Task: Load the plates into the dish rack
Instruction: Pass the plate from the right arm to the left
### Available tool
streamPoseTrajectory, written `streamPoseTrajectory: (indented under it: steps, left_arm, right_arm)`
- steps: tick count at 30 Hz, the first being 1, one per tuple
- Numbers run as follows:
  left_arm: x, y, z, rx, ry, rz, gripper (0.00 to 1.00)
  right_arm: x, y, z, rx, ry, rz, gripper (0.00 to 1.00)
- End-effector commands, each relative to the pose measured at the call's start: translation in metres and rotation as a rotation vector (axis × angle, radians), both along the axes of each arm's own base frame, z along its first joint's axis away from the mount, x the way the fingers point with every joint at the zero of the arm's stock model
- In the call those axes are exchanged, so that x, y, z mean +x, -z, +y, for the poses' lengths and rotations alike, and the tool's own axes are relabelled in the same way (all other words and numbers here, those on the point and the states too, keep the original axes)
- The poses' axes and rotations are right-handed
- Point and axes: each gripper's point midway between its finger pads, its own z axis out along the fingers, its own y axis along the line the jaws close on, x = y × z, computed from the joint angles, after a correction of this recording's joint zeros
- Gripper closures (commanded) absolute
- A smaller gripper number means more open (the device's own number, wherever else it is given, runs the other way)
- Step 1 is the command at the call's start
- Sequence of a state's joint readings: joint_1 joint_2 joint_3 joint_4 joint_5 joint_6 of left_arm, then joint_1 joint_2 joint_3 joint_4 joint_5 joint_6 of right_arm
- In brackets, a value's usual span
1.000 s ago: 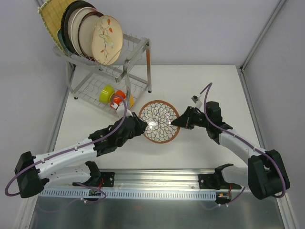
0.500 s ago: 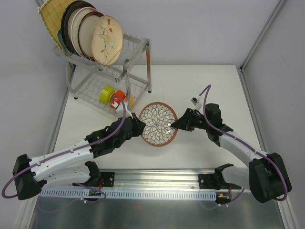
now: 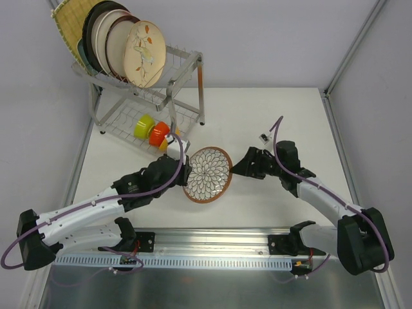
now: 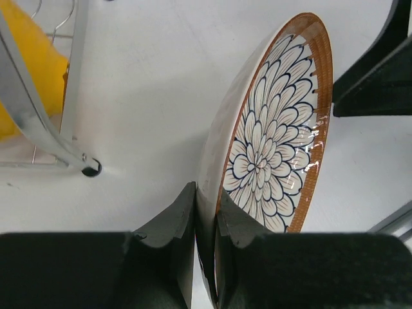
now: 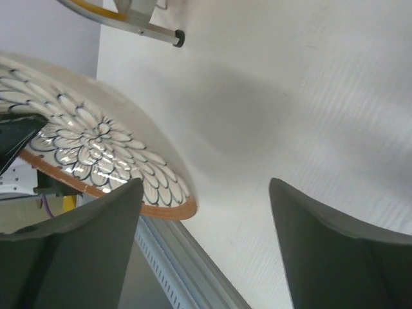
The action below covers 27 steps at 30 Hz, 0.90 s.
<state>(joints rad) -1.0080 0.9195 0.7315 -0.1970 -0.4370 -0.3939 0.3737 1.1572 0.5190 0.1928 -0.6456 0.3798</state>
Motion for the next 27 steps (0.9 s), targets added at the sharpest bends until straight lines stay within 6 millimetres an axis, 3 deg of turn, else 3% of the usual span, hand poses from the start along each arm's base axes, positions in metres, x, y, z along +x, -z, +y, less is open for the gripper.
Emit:
streamPoseTrajectory:
  steps: [1,4,9,10,12,13,15,16,18,19,20,24,25,27]
  left_arm:
    - [0.01,-0.102,-0.03,-0.159,0.134,-0.252,1.0]
    - [0.01,-0.125,-0.035,-0.136,0.195,-0.337,1.0]
    - [0.018,-0.167,-0.036,-0.063,0.227,-0.473,1.0]
    - [0.02,-0.184,-0.035,-0.053,0.229,-0.518,1.0]
    - [0.025,-0.194,-0.039,-0.028,0.231,-0.546,1.0]
    - [0.027,-0.21,-0.038,-0.017,0.23,-0.587,1.0]
    - [0.035,-0.216,-0.043,0.018,0.22,-0.608,1.0]
    - [0.038,-0.231,-0.041,0.03,0.21,-0.641,1.0]
    - [0.046,-0.233,-0.051,0.057,0.219,-0.651,1.0]
    - [0.048,-0.247,-0.052,0.048,0.216,-0.674,1.0]
    - [0.053,-0.245,-0.058,0.056,0.221,-0.67,1.0]
    - [0.065,-0.276,-0.065,0.049,0.207,-0.729,1.0]
    - [0.066,-0.298,-0.06,0.041,0.186,-0.77,1.0]
    - [0.076,-0.312,-0.061,0.051,0.164,-0.795,1.0]
  right_arm:
    - [0.017,-0.021,-0.015,-0.068,0.077,-0.106,0.12]
    - [0.026,-0.019,-0.034,-0.139,0.169,-0.103,0.01]
    - [0.035,-0.037,-0.068,-0.145,0.312,-0.122,0.0]
    - [0.033,-0.05,-0.071,-0.123,0.32,-0.155,0.0]
    - [0.033,-0.068,-0.078,-0.099,0.345,-0.186,0.0]
    - [0.032,-0.078,-0.08,-0.085,0.344,-0.21,0.0]
    - [0.027,-0.108,-0.082,-0.053,0.341,-0.291,0.0]
    - [0.024,-0.118,-0.081,-0.045,0.33,-0.319,0.0]
    - [0.017,-0.141,-0.081,-0.03,0.312,-0.39,0.0]
    - [0.014,-0.145,-0.081,-0.036,0.301,-0.408,0.01]
    - [0.011,-0.15,-0.081,-0.035,0.298,-0.426,0.0]
    - [0.01,-0.152,-0.091,-0.082,0.337,-0.461,0.0]
    - [0.01,-0.147,-0.093,-0.097,0.342,-0.456,0.0]
    - [0.009,-0.144,-0.094,-0.106,0.347,-0.452,0.0]
